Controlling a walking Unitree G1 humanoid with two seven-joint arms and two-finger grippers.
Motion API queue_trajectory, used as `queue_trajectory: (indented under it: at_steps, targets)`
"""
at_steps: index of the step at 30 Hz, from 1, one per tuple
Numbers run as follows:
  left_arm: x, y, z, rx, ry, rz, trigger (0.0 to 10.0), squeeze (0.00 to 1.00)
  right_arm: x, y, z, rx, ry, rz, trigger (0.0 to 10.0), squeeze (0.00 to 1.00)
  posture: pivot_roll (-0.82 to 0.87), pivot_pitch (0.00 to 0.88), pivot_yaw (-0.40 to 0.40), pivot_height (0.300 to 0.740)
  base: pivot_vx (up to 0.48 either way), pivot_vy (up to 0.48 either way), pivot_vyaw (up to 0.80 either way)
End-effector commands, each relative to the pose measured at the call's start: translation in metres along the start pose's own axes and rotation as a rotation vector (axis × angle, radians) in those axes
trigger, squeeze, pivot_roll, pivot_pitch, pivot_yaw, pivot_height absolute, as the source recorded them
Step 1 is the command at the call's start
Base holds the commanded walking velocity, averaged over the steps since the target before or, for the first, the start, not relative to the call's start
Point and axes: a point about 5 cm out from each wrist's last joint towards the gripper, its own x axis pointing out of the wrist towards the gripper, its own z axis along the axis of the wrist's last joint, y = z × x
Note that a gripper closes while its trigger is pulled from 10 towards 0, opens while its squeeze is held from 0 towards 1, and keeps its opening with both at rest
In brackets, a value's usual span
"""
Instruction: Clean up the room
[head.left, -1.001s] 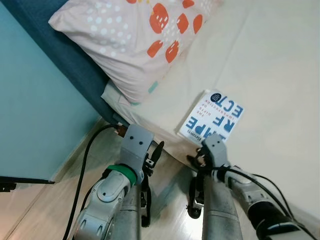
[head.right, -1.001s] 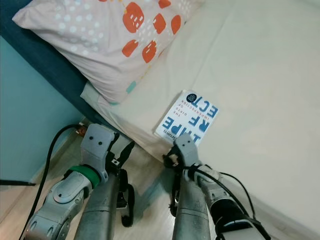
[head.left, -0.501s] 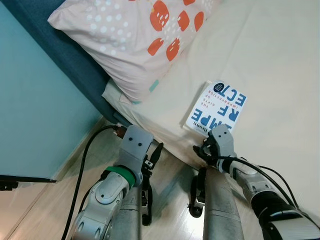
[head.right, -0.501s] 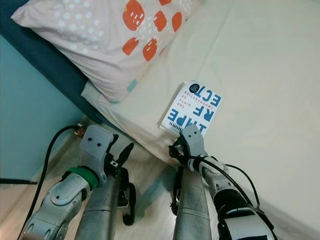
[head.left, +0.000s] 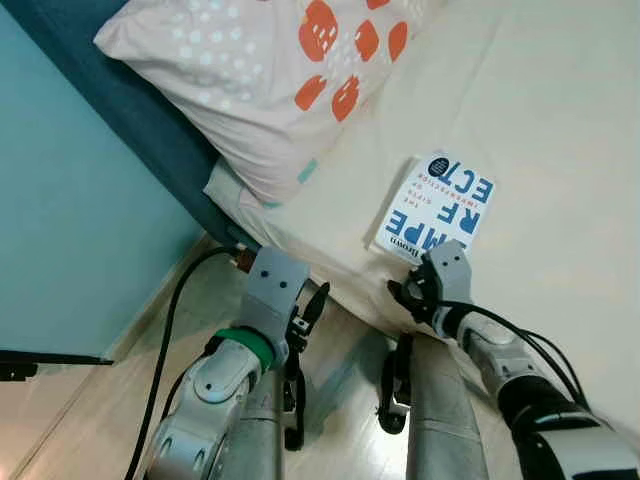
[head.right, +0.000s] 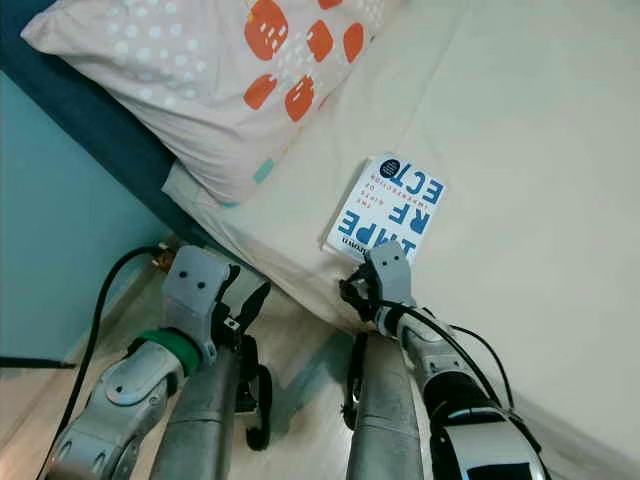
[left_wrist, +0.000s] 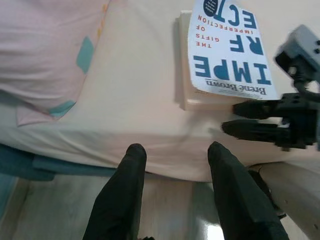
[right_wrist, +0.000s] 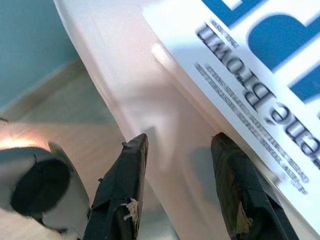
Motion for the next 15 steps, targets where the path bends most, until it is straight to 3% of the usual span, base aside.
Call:
queue_trajectory:
  at_steps: [1,11,15]
  targets:
    - [-0.002,-0.002,-0.010,-0.006,0.037,-0.005,10.0,0.00,-0.003,0.001,-0.009,0.022,0.022,-0.022,10.0,0.00,0.17,0.283,0.128,0.630,0.000,0.000,0.00]
    - [0.004,0.001,-0.008,0.001,0.019,0.009,10.0,0.00,0.006,0.003,-0.001,0.035,0.021,-0.073,10.0,0.00,0.17,0.236,0.107,0.630,0.000,0.000,0.00]
    - [0.014,0.004,-0.008,0.007,0.000,0.024,10.0,0.00,0.006,-0.001,0.004,0.039,-0.009,-0.076,10.0,0.00,0.14,0.196,0.087,0.630,0.000,0.000,0.00]
